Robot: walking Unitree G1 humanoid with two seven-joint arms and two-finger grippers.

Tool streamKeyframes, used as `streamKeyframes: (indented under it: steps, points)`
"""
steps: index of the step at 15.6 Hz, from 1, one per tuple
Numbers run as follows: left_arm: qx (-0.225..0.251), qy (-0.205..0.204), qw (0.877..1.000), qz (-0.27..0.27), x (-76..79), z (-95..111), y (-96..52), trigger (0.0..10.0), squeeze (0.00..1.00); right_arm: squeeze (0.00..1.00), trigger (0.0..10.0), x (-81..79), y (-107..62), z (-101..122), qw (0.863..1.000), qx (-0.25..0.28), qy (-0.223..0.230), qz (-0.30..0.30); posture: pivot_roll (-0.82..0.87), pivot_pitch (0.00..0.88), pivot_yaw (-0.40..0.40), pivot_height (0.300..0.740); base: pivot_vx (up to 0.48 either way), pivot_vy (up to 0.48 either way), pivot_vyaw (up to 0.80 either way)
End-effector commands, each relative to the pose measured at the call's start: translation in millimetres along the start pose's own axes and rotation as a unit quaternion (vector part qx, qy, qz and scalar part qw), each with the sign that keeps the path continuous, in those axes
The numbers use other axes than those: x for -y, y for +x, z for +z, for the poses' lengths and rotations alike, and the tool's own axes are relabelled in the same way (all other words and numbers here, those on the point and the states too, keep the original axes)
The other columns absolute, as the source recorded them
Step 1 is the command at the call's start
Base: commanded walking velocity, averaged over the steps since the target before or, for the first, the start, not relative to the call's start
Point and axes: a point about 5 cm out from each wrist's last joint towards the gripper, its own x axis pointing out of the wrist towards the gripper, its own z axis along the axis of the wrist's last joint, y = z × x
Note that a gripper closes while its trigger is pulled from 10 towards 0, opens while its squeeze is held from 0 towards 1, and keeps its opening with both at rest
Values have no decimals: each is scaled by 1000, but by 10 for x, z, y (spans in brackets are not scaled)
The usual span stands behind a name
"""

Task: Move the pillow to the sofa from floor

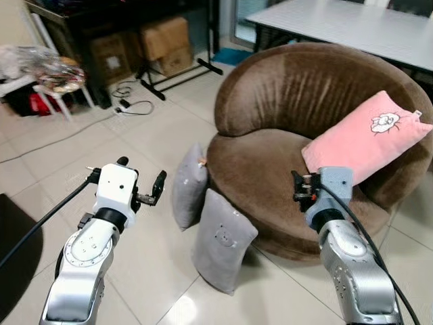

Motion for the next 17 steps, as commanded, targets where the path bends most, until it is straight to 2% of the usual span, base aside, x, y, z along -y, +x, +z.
streamKeyframes:
  steps: [1, 4, 17]
  points:
    - [7, -4, 1000, -6, 34, 21, 20, 10000, 0, 0, 10000, 2, -12, 4, 1000, -2, -12, 6, -55, 0, 35, 740, 326, 0, 800]
    - [8, -4, 1000, -5, 33, 22, 23, 10000, 0, 0, 10000, -10, -5, 6, 1000, 0, -12, 10, -56, 0, 34, 740, 325, 0, 800]
    - [15, 3, 1000, -6, 37, 31, 64, 10000, 0, 0, 10000, 63, 7, -2, 1000, 3, 1, -4, -61, 0, 34, 740, 301, 0, 0]
